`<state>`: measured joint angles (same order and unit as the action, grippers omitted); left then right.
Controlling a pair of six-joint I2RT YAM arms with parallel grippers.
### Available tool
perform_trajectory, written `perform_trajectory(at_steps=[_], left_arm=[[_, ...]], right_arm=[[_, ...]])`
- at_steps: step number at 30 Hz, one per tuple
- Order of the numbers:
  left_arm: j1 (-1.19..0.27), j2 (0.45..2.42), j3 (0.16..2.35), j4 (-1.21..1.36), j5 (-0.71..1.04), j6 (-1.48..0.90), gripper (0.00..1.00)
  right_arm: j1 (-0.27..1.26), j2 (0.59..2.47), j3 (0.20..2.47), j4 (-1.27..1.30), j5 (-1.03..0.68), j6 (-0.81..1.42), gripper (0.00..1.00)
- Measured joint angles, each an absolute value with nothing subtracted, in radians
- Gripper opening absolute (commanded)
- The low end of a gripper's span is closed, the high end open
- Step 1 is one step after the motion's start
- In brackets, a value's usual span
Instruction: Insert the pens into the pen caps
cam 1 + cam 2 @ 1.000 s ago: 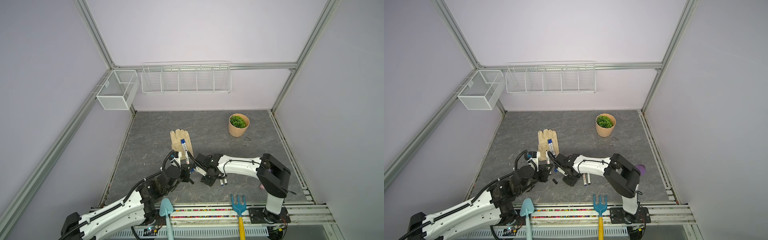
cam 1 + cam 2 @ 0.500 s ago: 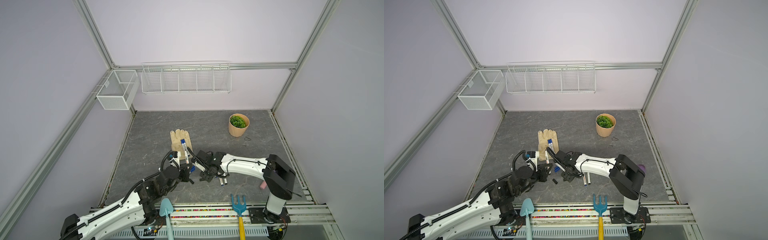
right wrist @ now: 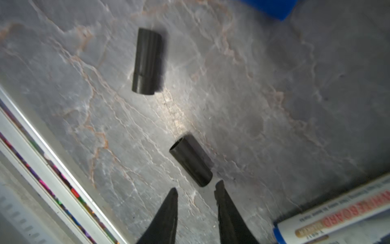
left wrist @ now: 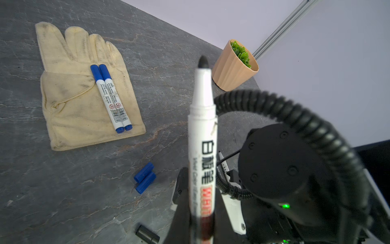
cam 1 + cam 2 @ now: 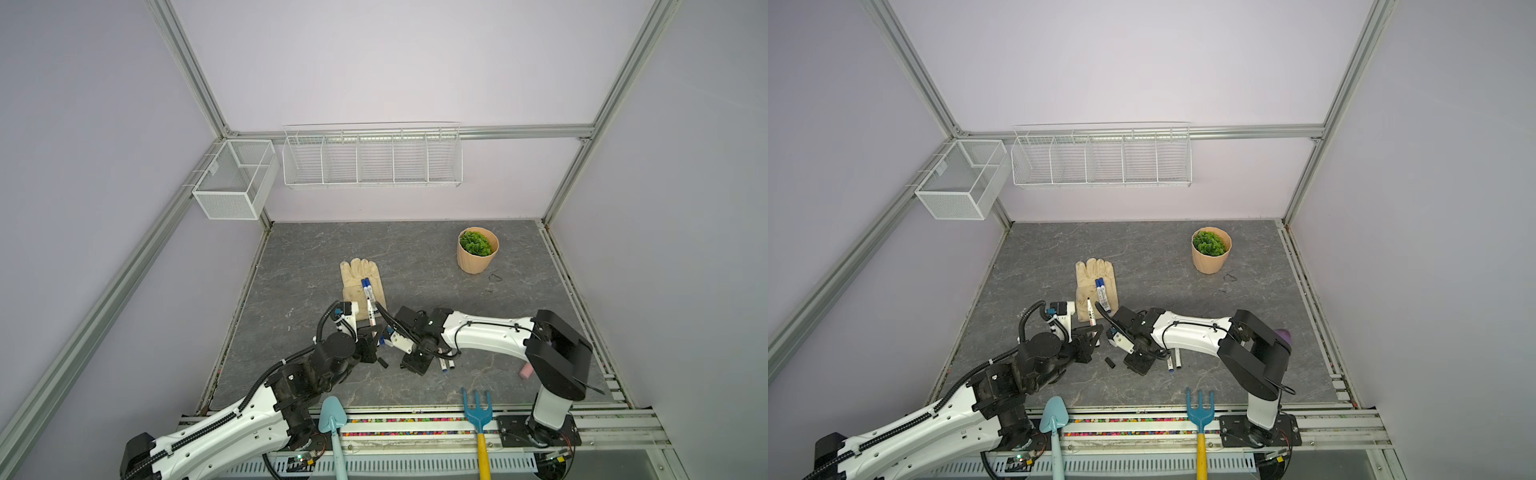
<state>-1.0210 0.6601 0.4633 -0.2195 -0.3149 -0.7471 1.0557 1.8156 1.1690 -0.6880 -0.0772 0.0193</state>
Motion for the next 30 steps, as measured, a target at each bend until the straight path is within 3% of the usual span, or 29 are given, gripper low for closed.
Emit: perform_trajectory(at_steps=[12, 21, 30], left_arm=[[-1.015, 0.664, 0.463, -0.223, -0.315, -0.747, 0.0], [-1.015, 0.66, 0.463, -0.228, -0.315, -0.747, 0.0], [-1.015, 0.648, 0.459, -0.231, -0.315, -0.747, 0.0]], right_arm=[[1.056, 1.867, 1.232, -0.718, -0.065, 0.014, 0.35], [1.056, 1.88, 1.258, -0.69, 0.036, 0.0, 0.35], [1.076, 1.731, 1.132, -0.657, -0.008, -0.023, 0.38]])
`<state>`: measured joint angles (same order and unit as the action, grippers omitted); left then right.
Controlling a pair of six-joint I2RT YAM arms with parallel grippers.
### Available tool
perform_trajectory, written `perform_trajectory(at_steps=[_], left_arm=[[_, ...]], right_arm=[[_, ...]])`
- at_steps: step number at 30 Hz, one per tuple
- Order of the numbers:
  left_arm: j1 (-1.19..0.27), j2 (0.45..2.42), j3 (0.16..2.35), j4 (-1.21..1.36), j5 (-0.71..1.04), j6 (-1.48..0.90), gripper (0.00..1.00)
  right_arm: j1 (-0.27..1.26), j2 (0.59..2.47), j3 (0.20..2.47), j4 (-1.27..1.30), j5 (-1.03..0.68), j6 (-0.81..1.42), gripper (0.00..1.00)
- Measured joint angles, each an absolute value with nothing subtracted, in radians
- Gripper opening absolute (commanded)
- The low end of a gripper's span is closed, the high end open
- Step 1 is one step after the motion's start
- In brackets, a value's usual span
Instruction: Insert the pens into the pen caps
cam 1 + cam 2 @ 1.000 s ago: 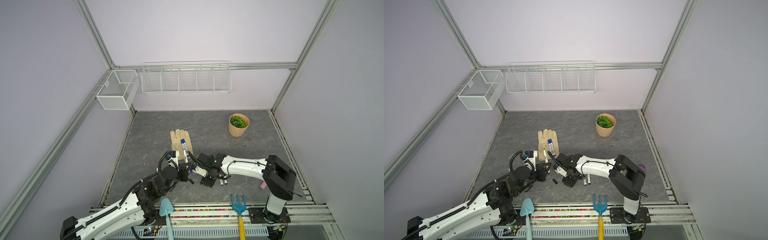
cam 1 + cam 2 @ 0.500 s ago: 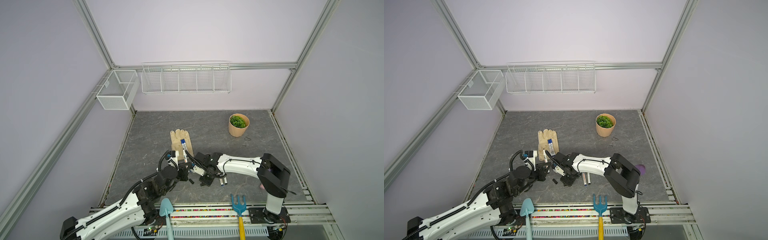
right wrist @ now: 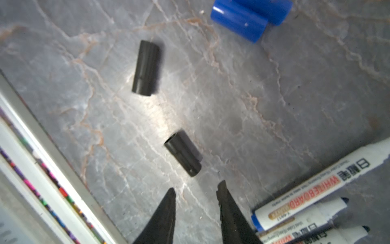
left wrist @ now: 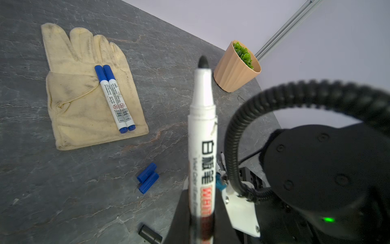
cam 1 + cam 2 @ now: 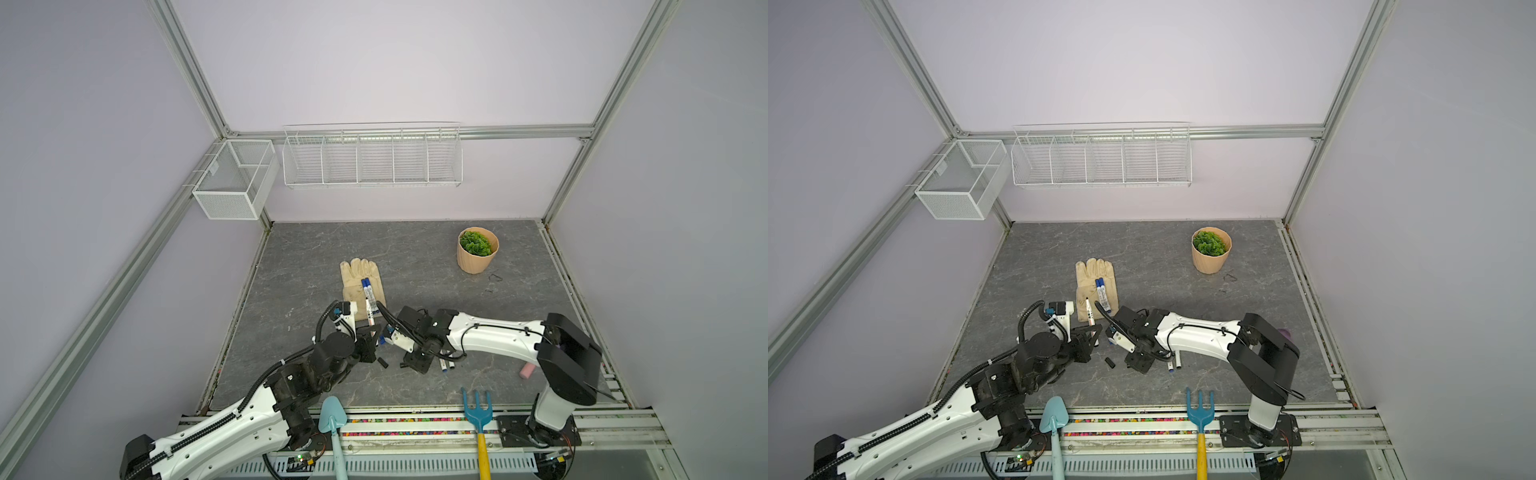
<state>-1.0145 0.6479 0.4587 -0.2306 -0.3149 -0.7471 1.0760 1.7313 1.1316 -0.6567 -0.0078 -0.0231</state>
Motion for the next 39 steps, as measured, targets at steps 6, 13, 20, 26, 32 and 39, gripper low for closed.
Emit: perform_trajectory(at_steps=[6, 13, 20, 26, 32, 39], left_arm=[[-1.015, 0.643, 0.456, -0.238, -0.315, -0.748, 0.0], [-1.014, 0.619, 0.456, -0.26, -0.318, -0.748, 0.0], [-1.01, 0.605, 0.456, -0.272, -0.325, -0.748, 0.0], [-1.008, 0.605, 0.456, -0.276, -0.325, -0.748, 0.0], [-1.008, 0.605, 0.454, -0.276, -0.317, -0.748, 0.0], [-1.008, 0.599, 0.451, -0.276, -0.315, -0.748, 0.0]], right_arm=[[1.089, 1.782, 1.128, -0.667, -0.024, -0.039, 0.38], [1.094, 1.854, 1.179, -0.672, 0.045, -0.041, 0.37], [1.093, 1.892, 1.229, -0.66, 0.163, -0.056, 0.37], [1.07, 1.933, 1.303, -0.625, 0.204, -0.085, 0.37], [1.051, 1.935, 1.341, -0.591, 0.155, -0.081, 0.37], [1.035, 1.877, 1.277, -0.594, 0.01, -0.026, 0.32]])
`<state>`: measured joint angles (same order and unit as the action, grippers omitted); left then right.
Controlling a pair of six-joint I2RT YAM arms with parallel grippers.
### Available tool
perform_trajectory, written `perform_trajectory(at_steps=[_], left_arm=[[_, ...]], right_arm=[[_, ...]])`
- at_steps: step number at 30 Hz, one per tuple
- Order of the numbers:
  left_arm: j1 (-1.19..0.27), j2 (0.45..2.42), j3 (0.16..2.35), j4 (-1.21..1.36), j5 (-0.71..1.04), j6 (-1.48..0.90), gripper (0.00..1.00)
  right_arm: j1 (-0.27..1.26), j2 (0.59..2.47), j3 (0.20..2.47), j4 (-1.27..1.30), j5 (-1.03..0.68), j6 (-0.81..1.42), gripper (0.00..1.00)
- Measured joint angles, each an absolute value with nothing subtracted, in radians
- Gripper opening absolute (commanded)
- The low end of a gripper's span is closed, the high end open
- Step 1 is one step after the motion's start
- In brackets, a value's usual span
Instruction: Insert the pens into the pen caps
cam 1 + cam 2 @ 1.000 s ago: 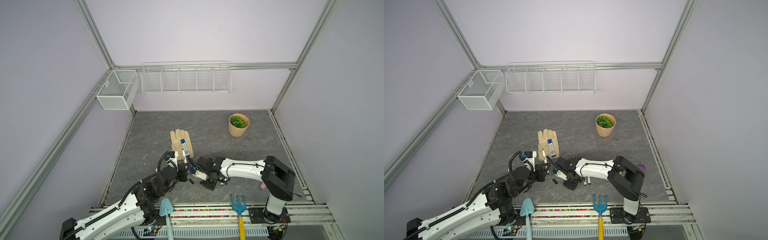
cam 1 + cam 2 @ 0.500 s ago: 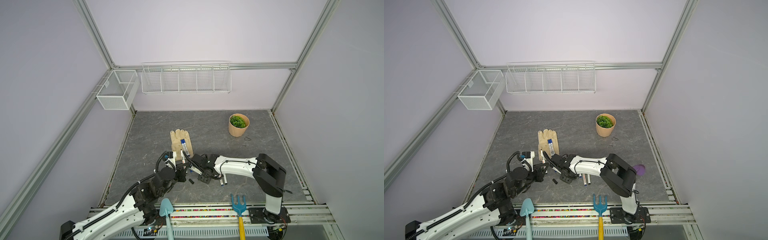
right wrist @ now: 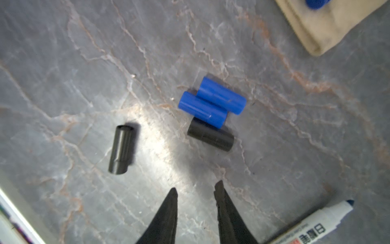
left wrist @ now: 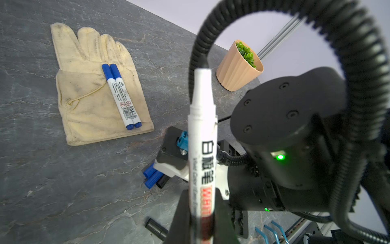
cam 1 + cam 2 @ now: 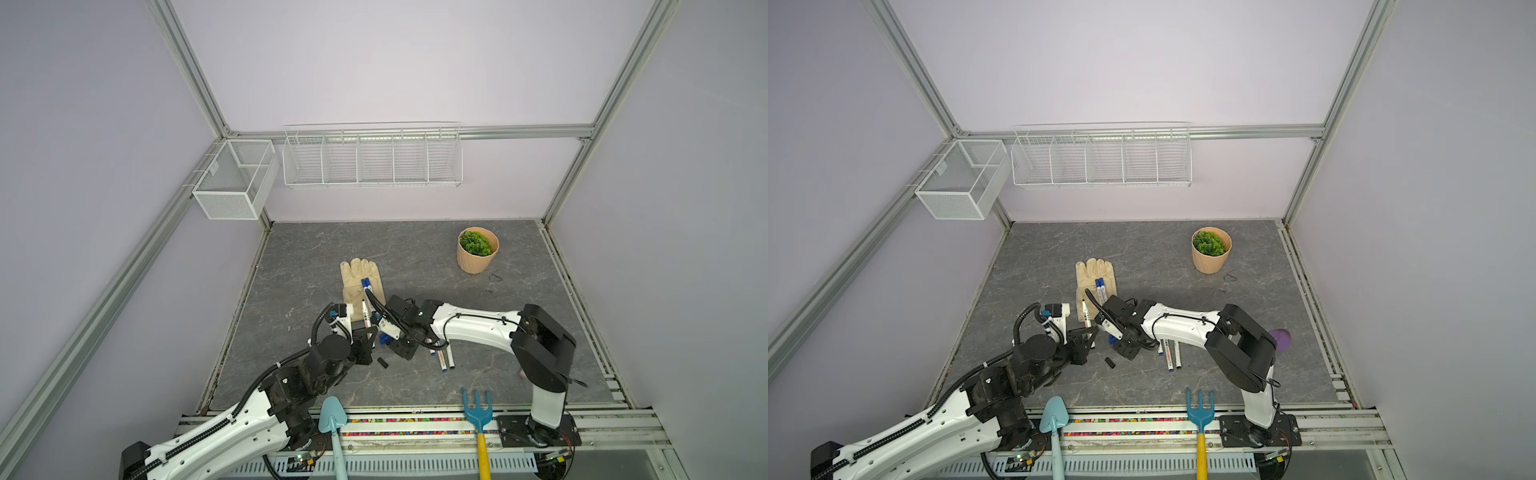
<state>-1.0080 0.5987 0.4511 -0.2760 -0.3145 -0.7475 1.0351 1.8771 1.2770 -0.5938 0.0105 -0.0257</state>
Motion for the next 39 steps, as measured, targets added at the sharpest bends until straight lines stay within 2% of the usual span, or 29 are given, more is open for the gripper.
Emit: perform_trajectory(at_steps=[7, 18, 28, 39], left_arm=[[-1.008, 0.593, 0.45, -0.276, -0.314, -0.752, 0.0], [-1.008, 0.579, 0.448, -0.289, -0.306, -0.786, 0.0], [-1.008, 0.564, 0.435, -0.301, -0.305, -0.793, 0.0], [-1.008, 0.554, 0.42, -0.305, -0.291, -0.796, 0.0]], right_arm=[[1.028, 1.858, 1.215, -0.585, -0.076, 0.012, 0.3], [0.971, 1.978, 1.327, -0.551, -0.142, 0.043, 0.32], [0.964, 2.047, 1.425, -0.561, -0.172, 0.055, 0.42], [0.968, 2.099, 1.515, -0.608, -0.12, 0.079, 0.51]])
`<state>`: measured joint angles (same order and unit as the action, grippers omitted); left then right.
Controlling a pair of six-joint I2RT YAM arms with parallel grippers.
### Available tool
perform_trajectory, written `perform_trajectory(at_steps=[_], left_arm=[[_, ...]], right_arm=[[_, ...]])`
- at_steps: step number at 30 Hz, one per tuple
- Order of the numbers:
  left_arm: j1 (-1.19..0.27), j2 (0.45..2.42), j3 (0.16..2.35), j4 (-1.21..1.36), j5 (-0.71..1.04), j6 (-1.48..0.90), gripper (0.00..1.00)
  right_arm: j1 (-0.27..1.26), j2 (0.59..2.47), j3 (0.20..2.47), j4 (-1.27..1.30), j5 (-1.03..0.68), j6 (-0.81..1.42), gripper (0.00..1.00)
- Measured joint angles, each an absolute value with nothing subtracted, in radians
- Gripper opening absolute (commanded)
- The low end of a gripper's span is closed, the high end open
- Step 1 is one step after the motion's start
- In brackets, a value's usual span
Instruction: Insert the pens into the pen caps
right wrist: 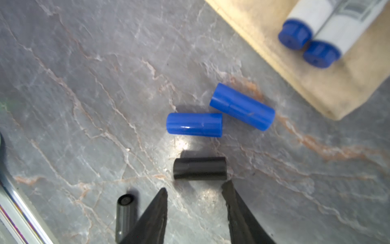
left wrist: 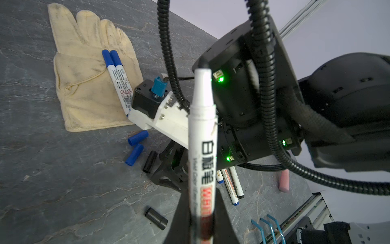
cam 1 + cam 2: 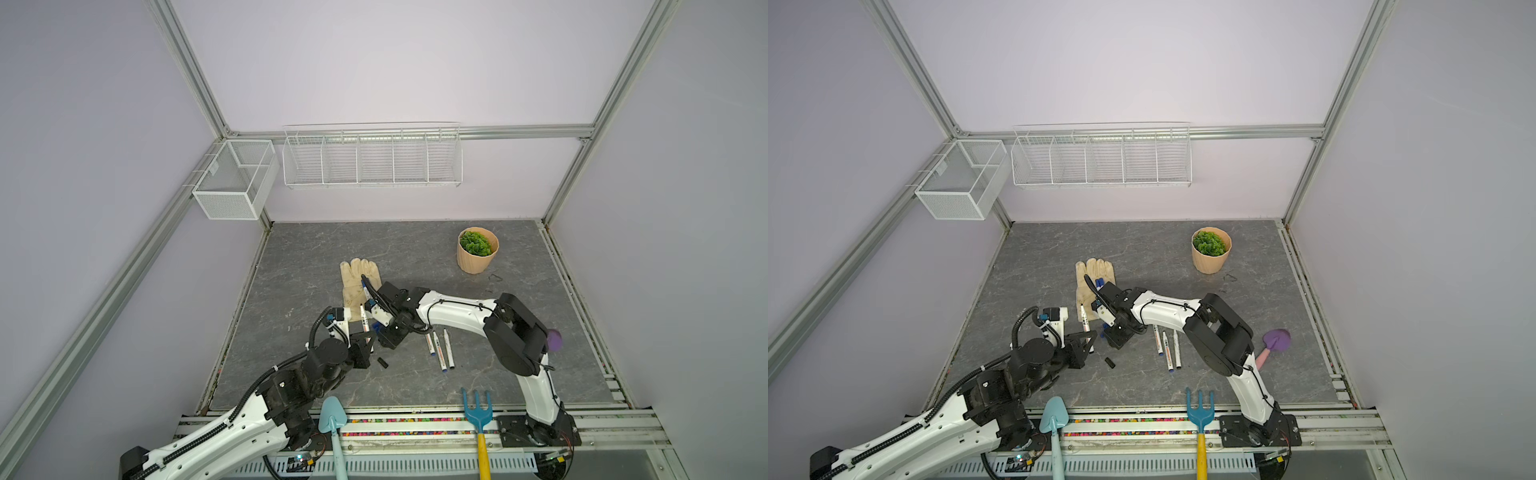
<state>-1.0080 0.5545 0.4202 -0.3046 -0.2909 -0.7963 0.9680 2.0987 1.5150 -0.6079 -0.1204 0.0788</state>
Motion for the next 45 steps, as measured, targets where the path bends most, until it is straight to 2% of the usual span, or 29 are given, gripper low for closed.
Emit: perform_trajectory(at_steps=[8, 23, 31, 39, 45], left_arm=[[-1.008, 0.548, 0.415, -0.305, -0.29, -0.797, 0.0], [-1.008, 0.455, 0.404, -0.351, -0.29, -0.8, 0.0], [-1.008, 0.455, 0.398, -0.356, -0.29, -0.8, 0.0], [-1.008, 0.505, 0.395, -0.336, -0.286, -0.799, 0.0], [-1.008, 0.525, 0.395, -0.319, -0.279, -0.799, 0.0]], right_arm=[[0.987, 2.149, 1.6, -0.653, -0.096, 0.105, 0.57], [1.016, 2.21, 1.698, -0.721, 0.094, 0.187, 0.56], [0.973, 2.122, 1.554, -0.672, 0.164, 0.218, 0.55], [0.933, 2.041, 1.436, -0.671, 0.16, 0.235, 0.55], [0.93, 2.022, 1.405, -0.661, 0.126, 0.243, 0.5]])
